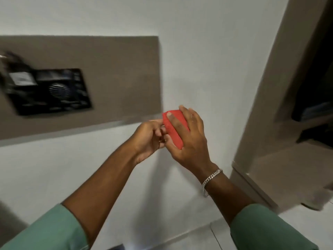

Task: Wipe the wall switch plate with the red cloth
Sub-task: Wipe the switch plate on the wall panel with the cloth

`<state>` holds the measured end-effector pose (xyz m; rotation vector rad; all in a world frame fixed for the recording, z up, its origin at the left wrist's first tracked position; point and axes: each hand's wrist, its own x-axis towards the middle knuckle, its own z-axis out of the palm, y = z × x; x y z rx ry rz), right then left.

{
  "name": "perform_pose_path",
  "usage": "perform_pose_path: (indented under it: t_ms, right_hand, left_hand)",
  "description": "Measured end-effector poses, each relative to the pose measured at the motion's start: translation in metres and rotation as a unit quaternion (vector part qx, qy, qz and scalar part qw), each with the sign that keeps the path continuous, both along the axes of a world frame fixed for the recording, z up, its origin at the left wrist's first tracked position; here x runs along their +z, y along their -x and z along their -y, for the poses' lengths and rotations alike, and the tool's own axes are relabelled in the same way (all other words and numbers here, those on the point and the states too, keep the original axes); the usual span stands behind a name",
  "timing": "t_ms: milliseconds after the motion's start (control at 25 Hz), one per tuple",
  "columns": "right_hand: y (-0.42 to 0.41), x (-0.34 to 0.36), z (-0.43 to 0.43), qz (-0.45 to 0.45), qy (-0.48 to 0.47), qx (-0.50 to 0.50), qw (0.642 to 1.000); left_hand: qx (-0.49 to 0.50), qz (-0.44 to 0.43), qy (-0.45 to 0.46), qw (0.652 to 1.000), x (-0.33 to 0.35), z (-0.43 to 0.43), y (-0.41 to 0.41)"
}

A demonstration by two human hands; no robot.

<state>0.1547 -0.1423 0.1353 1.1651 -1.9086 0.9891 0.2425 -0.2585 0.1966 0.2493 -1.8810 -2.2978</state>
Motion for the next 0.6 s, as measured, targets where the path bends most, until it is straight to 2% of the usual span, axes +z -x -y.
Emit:
perform_pose_path:
  t_ms: [80,120,160,200,280,360,520,600]
  right_hand:
    - [-0.031,0.025,0.045,-0.021,0.047,0.036,0.998]
    - [-0.043,0.034,0.063,-0.021,0.064,0.046,0.997]
    - [-0.057,0.044,0.084,-0.022,0.081,0.060,0.995]
    - [-0.070,0.053,0.102,-0.025,0.092,0.073,0.993]
    - [-0.098,0.071,0.140,-0.032,0.109,0.079,0.990]
    - [-0.115,0.082,0.169,-0.029,0.115,0.067,0.991]
    - [-0.128,0.086,0.205,-0.022,0.134,0.037,0.990]
    - [-0.136,0.084,0.225,-0.040,0.127,0.015,0.991]
  left_hand:
    - [0.099,-0.079,0.108,0.986,0.033,0.036,-0.048]
    - [0.170,-0.128,0.151,0.966,0.048,0.051,-0.067]
    - [0.251,-0.182,0.203,0.929,0.062,0.069,-0.090]
    - [0.322,-0.237,0.263,0.878,0.073,0.088,-0.110]
    - [0.427,-0.303,0.400,0.753,0.089,0.133,-0.150]
    - [0.485,-0.286,0.509,0.651,0.094,0.177,-0.176]
    - [0.447,-0.116,0.735,0.497,0.087,0.244,-0.190]
    - [0.443,-0.054,0.794,0.413,0.082,0.263,-0.187]
